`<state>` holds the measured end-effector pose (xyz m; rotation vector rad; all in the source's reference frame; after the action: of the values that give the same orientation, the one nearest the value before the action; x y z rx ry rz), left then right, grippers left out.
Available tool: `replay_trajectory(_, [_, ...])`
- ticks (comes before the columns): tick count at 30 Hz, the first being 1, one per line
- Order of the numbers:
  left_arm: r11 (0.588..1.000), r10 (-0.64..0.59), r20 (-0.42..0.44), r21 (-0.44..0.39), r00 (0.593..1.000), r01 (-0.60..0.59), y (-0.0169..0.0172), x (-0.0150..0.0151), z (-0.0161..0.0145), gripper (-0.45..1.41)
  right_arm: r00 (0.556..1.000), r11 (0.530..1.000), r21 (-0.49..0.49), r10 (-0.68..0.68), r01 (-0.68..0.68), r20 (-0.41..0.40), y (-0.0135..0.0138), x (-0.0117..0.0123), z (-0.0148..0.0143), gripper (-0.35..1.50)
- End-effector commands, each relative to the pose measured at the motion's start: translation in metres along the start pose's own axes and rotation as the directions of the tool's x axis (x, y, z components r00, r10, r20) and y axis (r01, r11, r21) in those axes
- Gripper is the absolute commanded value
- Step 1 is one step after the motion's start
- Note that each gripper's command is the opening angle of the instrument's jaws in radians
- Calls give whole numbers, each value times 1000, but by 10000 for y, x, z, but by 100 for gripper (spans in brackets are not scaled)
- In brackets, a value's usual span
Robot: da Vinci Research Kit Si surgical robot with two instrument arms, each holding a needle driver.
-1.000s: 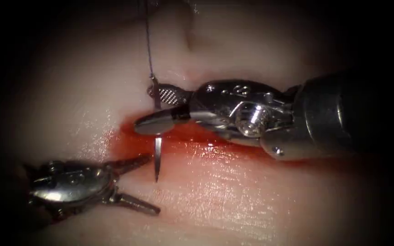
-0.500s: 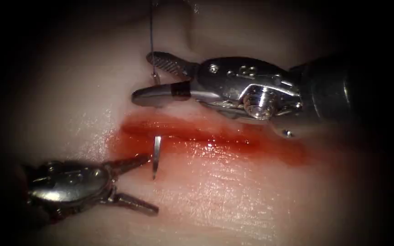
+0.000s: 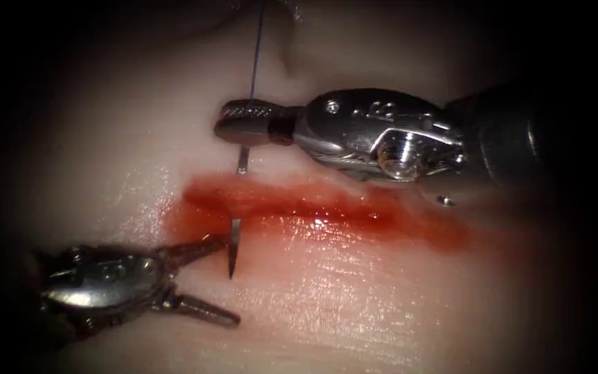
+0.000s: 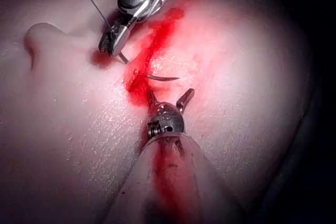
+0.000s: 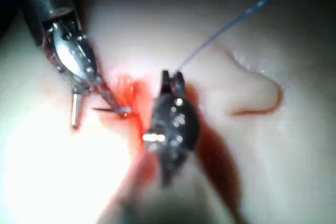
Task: Wound Closure
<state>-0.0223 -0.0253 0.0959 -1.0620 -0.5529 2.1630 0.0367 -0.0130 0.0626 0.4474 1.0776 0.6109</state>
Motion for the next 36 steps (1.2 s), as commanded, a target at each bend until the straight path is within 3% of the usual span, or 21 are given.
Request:
replay_trajectory(1, [1000,-2,3,-4,1000,2,5,-6,7,86,999,999,33,31,-31,21,-12,-5,4,-35])
replay_trajectory(10, [1000,-8,8,0,1000,8,6,-7,6,84,994,993,61,100,-102,35,-12,-2,2,-35])
replay_trajectory(11, [1000,-2,8,0,1000,2,6,-7,5,84,995,994,38,103,-103,12,-10,0,2,-23])
replay_trajectory(12, [1000,4,8,0,1000,-4,6,-7,5,84,994,994,10,107,-106,-24,-6,2,0,26])
replay_trajectory(14, [1000,32,7,1,999,-32,7,-5,3,84,992,993,-8,113,-114,-49,0,6,-3,81])
replay_trajectory(16, [998,70,6,6,998,-70,8,-2,1,84,993,994,-23,102,-104,-54,7,10,-11,103])
replay_trajectory(25, [940,342,-66,14,937,-342,16,24,-4,84,995,995,-79,49,-56,-92,34,20,-51,98])
replay_trajectory(30, [872,490,-92,48,867,-488,16,38,-2,83,995,995,-92,36,-45,-92,35,16,-48,91])
replay_trajectory(32, [828,561,-90,60,823,-557,16,43,-4,72,995,995,-95,33,-42,-92,35,13,-45,88])
replay_trajectory(36, [778,628,-102,80,772,-623,18,47,-1,64,995,995,-98,26,-35,-92,39,6,-42,84])
